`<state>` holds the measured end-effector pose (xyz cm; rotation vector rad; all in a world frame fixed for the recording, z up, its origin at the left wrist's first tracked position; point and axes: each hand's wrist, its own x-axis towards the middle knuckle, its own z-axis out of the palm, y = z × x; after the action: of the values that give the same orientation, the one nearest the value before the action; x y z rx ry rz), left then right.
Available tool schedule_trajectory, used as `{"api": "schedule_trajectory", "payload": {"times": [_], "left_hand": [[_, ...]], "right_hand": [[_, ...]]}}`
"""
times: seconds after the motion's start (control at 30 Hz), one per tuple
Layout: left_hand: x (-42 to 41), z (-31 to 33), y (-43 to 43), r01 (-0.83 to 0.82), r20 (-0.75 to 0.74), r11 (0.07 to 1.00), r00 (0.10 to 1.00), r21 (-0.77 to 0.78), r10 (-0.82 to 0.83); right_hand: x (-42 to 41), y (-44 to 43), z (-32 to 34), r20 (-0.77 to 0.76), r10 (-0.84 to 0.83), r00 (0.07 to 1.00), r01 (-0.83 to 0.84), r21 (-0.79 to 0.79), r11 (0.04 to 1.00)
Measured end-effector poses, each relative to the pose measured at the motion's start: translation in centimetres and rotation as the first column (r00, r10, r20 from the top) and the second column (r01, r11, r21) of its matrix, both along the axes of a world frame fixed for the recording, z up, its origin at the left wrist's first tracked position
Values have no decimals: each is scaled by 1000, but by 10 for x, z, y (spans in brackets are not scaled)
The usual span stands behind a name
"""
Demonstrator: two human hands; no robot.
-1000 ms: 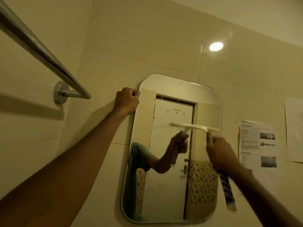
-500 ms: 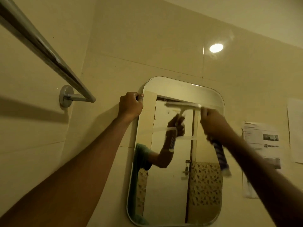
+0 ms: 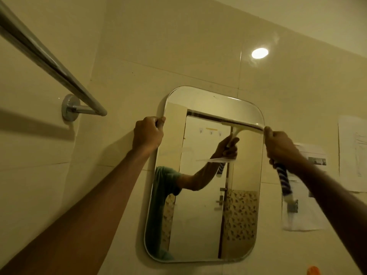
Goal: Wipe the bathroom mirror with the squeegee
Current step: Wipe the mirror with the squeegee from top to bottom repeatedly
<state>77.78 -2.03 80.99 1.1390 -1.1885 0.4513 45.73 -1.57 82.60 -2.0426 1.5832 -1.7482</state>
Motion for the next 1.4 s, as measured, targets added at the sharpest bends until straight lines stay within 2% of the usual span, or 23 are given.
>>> {"api": "schedule_trajectory", "payload": {"times": [0.1,0.23,0.33,0.47,0.53,0.6,0.7,0.8,0.9,1.1,1.17,1.23,1.33,1.4], "left_hand": [[0,-4,-2,-11,-3,1000,1000,-11,11],[-1,-5,1,-13,-9,1000,1000,-2,13],[0,-5,3,11,-20,1000,1000,14,-10],[3,-14,1,9,-20,1000,1000,4,-9],[5,-21,-1,1,-15,1000,1000,8,-1],[6,-29,-3,-10,-16,1000,1000,7,10],[4,-36,-4,-22,-15,1000,1000,-4,22],[2,-35,-2,-25,-13,1000,1000,10,25],[1,-35,0,-18,-18,1000,1000,21,19],[3,-36,-2,-19,-8,1000,1000,14,19],[3,-36,-4,-35,-6,999,999,1,35],[3,-37,-6,-46,3,999,999,-14,46],[4,-37,-6,-39,15,999,999,-20,39],[5,-36,-4,-38,23,999,999,-15,38]], "right_hand": [[6,-13,-59,33,27,999,-27,15,1000],[4,-11,-132,37,69,997,-73,127,989],[-2,-7,-112,24,46,999,-49,128,991],[-4,-11,-34,40,37,999,-35,-56,998],[-2,-18,-22,49,41,998,-36,-93,995],[1,-25,-44,56,43,998,-38,-88,995],[11,-32,-125,92,92,992,-86,-63,994],[18,-20,-190,62,78,995,-78,3,997],[11,-13,-181,57,102,993,-106,74,992],[2,-21,-76,44,113,993,-108,-108,988],[4,-29,-90,20,99,995,-96,-124,988],[10,-35,-135,34,78,996,-74,-108,991],[17,-25,-197,34,55,998,-55,12,998],[16,-16,-191,29,65,998,-66,69,995]]}}
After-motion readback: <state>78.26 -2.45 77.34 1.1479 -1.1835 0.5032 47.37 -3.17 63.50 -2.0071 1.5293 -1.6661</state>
